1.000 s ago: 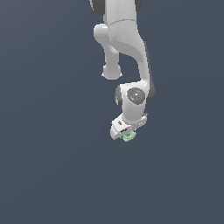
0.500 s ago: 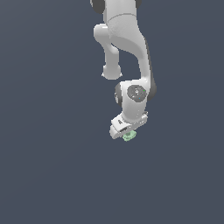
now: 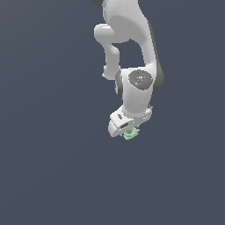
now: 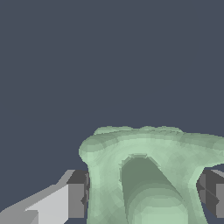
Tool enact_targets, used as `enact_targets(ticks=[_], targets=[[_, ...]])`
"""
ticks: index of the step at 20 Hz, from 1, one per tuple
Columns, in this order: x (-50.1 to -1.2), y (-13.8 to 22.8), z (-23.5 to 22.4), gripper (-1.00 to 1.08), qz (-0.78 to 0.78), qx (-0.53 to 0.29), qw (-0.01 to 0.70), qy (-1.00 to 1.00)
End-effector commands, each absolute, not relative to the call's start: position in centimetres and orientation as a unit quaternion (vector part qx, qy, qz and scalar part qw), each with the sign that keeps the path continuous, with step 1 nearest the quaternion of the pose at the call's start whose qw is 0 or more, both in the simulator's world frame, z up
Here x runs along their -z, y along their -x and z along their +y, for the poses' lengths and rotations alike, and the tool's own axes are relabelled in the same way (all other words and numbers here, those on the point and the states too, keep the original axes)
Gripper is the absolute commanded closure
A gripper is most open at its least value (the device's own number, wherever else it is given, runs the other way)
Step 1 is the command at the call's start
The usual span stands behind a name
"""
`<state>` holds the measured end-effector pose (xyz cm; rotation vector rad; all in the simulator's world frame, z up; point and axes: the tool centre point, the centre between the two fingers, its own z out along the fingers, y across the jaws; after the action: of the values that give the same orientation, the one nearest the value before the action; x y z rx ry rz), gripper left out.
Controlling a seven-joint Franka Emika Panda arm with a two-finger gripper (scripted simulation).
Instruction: Pick up the object and move it to a goal position.
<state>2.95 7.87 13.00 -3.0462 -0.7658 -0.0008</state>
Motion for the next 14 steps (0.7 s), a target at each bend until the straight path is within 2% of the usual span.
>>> enact_targets(ticks=[1, 14], targets=[[-15.5, -3.7, 7.6, 1.08, -0.244, 0.0, 0.0, 0.97], [-27.8, -7.9, 6.5, 1.08, -0.244, 0.0, 0.001, 0.97]])
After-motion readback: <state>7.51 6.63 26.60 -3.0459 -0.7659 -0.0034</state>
